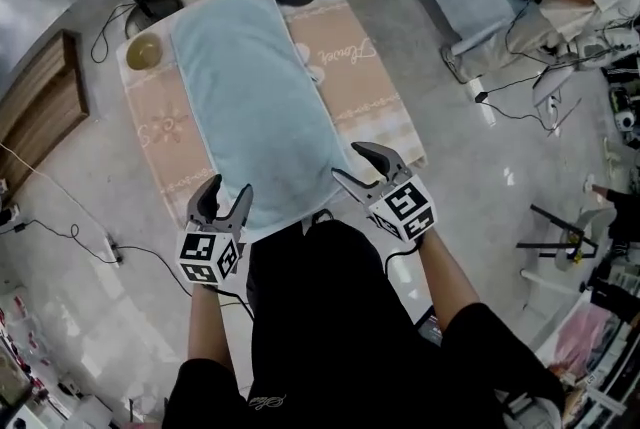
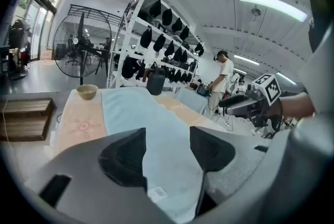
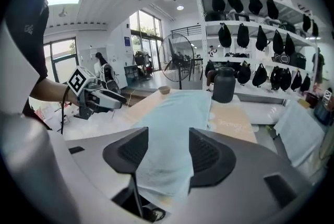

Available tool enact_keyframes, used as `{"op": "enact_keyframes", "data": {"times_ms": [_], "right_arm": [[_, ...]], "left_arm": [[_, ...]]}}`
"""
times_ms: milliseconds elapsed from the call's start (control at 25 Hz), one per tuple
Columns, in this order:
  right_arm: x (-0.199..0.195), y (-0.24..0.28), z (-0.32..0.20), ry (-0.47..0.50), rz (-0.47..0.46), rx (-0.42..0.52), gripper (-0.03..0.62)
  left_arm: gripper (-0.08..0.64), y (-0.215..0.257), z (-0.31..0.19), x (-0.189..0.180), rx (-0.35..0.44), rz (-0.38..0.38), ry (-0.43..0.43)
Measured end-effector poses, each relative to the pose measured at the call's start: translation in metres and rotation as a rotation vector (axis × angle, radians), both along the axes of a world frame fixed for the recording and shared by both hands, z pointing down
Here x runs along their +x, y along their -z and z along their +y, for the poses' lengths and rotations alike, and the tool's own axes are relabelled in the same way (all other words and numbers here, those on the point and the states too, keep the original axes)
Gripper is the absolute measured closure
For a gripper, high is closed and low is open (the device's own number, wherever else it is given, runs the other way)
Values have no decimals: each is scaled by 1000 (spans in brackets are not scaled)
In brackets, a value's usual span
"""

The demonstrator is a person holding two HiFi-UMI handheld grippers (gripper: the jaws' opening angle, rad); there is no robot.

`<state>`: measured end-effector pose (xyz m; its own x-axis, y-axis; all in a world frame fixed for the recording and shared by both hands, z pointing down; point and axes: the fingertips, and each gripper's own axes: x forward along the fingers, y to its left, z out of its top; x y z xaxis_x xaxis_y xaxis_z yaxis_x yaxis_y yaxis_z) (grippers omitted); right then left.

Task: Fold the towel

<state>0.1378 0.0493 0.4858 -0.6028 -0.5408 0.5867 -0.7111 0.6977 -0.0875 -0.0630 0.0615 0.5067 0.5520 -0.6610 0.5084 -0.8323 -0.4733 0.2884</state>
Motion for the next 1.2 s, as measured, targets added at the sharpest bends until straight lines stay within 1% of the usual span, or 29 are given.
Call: {"op": "enact_keyframes", "data": {"times_ms": [80,160,240,400,520,600,680,760,840,920,960,1080,1160,1200], "right_arm": [[7,-21,9,23,21,-63,347],[12,-43,17,52,36,-119,347],[16,-61,26,80,42,-160,347],[22,-88,43,136,60,-202,347],[25,-103,54,158,57,-224,347],[28,-111,60,178,68,-228,347],[30,-117,66,218,96,-217,347],[31,-122,72,275,143,-192,347],[30,-127,77,341,201,-154,348],[27,-130,79,397,239,-129,348],[25,-131,80,415,240,-133,350],[21,-135,82,443,244,-153,350],[22,-136,81,464,275,-144,351],[22,-137,80,477,293,-137,351]], "left_arm": [[304,-23,16,5,-59,4,-38],[304,-42,33,7,-117,37,-54],[304,-60,49,7,-159,40,-66],[304,-92,80,3,-218,-37,-87],[304,-109,102,4,-262,-68,-82],[304,-117,112,7,-273,-95,-102],[304,-123,121,11,-275,-128,-123],[304,-127,127,10,-269,-181,-145],[304,-129,130,8,-248,-255,-189],[304,-134,132,9,-223,-323,-260],[305,-139,133,9,-213,-351,-299],[305,-148,136,9,-205,-464,-420],[312,-154,137,6,-206,-536,-487],[314,-156,136,6,-209,-554,-511]]}}
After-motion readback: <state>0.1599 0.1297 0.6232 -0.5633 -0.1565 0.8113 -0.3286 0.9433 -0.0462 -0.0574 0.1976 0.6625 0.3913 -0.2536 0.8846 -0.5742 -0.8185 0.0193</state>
